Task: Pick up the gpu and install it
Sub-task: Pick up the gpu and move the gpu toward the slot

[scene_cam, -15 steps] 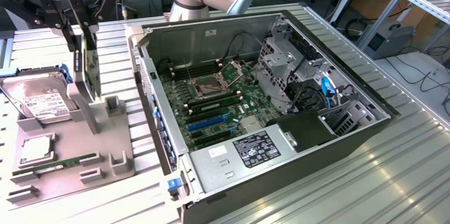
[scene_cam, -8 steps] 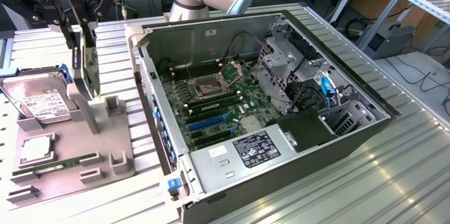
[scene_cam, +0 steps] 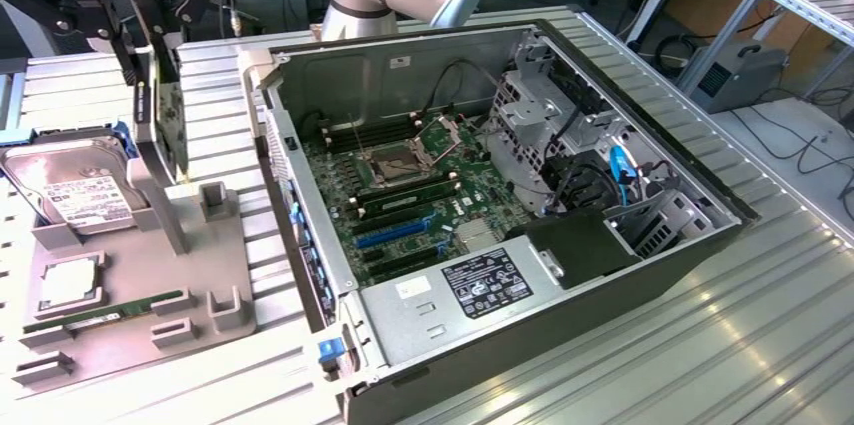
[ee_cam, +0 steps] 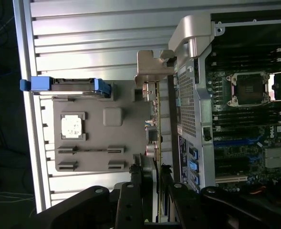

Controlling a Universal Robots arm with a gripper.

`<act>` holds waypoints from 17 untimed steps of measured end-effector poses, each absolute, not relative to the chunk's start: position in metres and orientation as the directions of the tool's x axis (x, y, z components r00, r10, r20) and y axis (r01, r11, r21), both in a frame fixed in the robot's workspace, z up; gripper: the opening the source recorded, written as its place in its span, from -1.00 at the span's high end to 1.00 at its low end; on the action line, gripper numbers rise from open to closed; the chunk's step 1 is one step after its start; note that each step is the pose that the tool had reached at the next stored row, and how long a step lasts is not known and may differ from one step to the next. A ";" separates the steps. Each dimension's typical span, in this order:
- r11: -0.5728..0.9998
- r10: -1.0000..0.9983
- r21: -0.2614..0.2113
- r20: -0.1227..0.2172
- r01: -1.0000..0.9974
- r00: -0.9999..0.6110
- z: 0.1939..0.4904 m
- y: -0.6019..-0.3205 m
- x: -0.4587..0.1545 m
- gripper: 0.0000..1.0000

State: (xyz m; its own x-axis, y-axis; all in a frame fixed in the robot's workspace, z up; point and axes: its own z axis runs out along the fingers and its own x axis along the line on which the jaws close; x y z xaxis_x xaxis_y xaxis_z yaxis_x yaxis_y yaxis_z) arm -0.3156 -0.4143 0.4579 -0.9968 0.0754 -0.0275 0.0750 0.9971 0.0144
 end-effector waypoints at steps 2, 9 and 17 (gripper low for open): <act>0.997 0.075 0.014 -0.028 0.075 -0.997 0.459 -0.414 -0.316 0.47; 0.997 0.075 0.014 -0.027 0.075 -0.997 0.459 -0.415 -0.315 0.47; 0.997 0.076 0.014 -0.027 0.075 -0.997 0.458 -0.417 -0.311 0.47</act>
State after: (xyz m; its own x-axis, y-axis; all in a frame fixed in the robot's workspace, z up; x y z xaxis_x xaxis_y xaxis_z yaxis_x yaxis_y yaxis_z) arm -0.3108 -0.4172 0.4579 -0.9968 0.0756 -0.0275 0.0752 0.9971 0.0143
